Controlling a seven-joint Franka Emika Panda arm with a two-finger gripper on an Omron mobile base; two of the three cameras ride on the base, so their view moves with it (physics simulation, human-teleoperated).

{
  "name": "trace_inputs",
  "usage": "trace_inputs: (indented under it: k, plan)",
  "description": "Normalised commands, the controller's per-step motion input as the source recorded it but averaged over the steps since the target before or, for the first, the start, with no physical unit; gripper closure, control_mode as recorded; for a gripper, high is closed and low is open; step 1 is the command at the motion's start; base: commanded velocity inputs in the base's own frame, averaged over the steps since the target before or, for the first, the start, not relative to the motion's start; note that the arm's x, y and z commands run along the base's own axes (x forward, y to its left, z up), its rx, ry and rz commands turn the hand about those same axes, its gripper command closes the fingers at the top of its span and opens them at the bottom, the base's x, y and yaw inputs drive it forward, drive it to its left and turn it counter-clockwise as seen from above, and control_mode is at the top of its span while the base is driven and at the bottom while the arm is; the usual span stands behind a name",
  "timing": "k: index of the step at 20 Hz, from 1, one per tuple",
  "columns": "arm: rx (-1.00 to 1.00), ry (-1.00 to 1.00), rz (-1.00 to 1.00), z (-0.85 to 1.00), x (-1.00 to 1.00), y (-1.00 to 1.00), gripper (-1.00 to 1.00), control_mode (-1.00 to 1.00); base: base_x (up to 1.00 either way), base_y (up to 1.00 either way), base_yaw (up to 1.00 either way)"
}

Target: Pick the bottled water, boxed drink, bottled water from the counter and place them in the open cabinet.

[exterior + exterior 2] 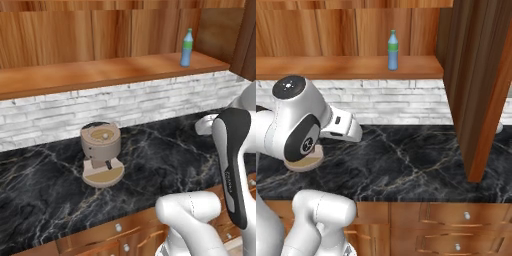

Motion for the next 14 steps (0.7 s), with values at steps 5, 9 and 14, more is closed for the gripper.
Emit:
trace_inputs:
  k: [5, 9, 14]
  plan:
    - [0.0, 0.0, 0.0, 0.0, 0.0, 0.0, -1.0, 1.0, -1.0, 0.0, -0.01]
    - [0.0, 0.0, 0.0, 0.0, 0.0, 0.0, -1.0, 1.0, -1.0, 0.0, -0.01]
    - [0.0, 0.0, 0.0, 0.0, 0.0, 0.0, -1.0, 1.0, -1.0, 0.07, -0.01]
